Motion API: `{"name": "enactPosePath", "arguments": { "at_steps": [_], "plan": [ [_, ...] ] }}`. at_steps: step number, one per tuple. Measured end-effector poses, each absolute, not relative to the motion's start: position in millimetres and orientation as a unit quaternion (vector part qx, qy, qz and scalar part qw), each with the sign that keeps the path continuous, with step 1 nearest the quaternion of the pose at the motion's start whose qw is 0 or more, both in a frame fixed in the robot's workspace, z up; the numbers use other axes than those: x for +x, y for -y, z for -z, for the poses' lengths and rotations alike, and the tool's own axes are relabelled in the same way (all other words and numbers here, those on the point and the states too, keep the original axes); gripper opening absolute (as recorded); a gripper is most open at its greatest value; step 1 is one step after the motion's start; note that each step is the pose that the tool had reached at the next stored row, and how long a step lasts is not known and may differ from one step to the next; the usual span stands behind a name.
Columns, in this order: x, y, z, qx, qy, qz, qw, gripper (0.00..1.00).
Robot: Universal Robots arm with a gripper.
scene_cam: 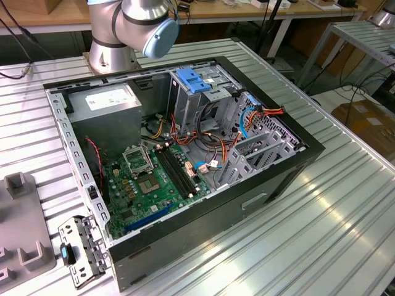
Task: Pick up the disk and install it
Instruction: 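Pick up the disk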
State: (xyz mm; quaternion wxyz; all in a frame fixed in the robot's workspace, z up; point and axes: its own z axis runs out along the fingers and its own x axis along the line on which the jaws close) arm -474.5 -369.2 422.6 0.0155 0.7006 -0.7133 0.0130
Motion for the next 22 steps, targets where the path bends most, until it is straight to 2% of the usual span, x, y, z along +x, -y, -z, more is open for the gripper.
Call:
{"name": "enactPosePath", "arguments": {
  "at_steps": [22],
  "plan": [
    [-474,369,-440,0.701,0.713,-0.013,0.016,0.37]
  ]
}}
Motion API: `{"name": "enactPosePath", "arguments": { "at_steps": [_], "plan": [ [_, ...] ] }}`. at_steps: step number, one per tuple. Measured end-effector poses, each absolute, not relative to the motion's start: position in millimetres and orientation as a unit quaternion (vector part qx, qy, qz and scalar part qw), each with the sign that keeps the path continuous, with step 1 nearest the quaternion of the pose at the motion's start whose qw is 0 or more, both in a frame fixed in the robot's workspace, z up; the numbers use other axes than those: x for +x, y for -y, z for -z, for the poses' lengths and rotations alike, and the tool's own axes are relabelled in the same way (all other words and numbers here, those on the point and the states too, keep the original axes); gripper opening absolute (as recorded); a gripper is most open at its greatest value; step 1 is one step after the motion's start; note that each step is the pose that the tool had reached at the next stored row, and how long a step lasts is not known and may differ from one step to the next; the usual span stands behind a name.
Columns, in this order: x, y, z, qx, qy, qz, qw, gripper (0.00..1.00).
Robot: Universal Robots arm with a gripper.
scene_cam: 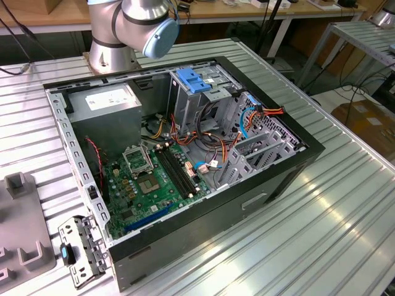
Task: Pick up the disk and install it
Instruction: 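Pick up the disk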
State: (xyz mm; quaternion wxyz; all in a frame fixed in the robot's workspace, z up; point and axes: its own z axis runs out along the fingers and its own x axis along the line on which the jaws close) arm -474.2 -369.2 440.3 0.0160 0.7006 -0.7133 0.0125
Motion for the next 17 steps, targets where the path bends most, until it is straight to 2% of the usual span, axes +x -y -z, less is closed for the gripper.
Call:
{"name": "enactPosePath", "arguments": {
  "at_steps": [17],
  "plan": [
    [-474.1,369.2,-448.7,0.701,0.713,-0.012,0.016,0.37]
  ]
}}
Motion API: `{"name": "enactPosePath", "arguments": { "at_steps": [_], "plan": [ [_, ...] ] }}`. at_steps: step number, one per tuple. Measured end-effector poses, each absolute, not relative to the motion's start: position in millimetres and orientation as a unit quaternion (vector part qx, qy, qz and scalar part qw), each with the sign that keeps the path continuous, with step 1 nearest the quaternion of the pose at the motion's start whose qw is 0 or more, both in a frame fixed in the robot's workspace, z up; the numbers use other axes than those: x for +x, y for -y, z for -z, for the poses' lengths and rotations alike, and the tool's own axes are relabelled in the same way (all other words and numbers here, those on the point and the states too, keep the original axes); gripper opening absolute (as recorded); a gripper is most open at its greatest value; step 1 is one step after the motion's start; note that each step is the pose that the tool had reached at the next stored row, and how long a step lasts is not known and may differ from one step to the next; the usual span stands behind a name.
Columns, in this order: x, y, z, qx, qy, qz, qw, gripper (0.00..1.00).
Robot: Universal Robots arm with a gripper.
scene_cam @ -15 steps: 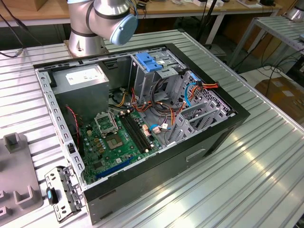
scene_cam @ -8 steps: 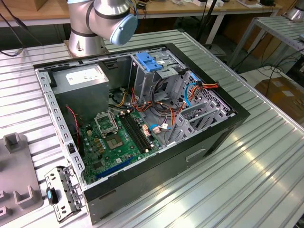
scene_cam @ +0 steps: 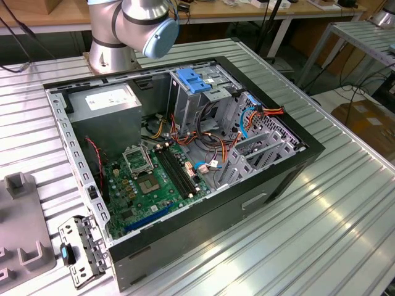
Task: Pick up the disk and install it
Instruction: 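Pick up the disk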
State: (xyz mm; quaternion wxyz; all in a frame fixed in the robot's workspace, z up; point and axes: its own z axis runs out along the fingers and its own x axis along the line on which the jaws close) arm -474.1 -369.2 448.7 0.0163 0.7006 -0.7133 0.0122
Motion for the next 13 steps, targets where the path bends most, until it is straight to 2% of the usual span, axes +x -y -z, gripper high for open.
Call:
{"name": "enactPosePath", "arguments": {
  "at_steps": [13],
  "plan": [
    [-474,369,-470,0.701,0.713,-0.012,0.016,0.37]
  ]
}}
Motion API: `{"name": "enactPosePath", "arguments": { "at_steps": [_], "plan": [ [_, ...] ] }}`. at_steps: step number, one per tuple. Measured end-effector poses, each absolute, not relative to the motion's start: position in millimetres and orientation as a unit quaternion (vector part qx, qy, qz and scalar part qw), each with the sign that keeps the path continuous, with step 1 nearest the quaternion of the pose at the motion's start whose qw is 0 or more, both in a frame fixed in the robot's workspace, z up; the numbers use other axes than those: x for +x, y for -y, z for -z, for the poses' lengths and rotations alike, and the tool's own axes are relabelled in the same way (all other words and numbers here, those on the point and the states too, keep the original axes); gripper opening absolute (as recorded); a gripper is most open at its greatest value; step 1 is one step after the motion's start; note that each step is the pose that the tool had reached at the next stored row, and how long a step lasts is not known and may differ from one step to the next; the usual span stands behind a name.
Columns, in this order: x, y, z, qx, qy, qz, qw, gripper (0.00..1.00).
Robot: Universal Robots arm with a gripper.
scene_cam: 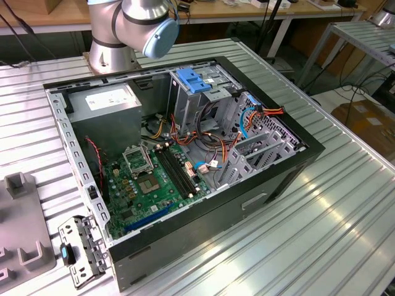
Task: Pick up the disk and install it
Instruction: 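Pick up the disk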
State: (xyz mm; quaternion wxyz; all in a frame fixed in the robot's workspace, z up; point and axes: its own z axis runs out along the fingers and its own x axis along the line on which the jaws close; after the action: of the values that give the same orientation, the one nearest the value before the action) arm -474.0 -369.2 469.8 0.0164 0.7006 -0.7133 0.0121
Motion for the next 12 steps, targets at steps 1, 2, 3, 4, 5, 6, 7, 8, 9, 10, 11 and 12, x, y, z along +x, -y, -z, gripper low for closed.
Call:
{"name": "enactPosePath", "arguments": {
  "at_steps": [1,2,3,4,5,6,7,8,9,10,11,12],
  "plan": [
    [-474,369,-473,0.701,0.713,-0.012,0.016,0.37],
    [-474,369,-474,0.701,0.713,-0.012,0.016,0.37],
    [-474,369,-476,0.701,0.713,-0.012,0.016,0.37],
    [-474,369,-480,0.701,0.713,-0.012,0.017,0.37],
    [-474,369,-485,0.701,0.713,-0.012,0.017,0.37],
    [-474,369,-488,0.701,0.713,-0.012,0.017,0.37],
    [-474,369,-489,0.701,0.713,-0.012,0.017,0.37],
    [-474,369,-491,0.701,0.713,-0.012,0.017,0.37],
    [-474,369,-492,0.701,0.713,-0.012,0.017,0.37],
    [-474,369,-494,0.701,0.713,-0.012,0.017,0.37],
    [-474,369,-496,0.701,0.713,-0.012,0.017,0.37],
    [-474,369,-497,0.701,0.713,-0.012,0.017,0.37]
  ]
}}
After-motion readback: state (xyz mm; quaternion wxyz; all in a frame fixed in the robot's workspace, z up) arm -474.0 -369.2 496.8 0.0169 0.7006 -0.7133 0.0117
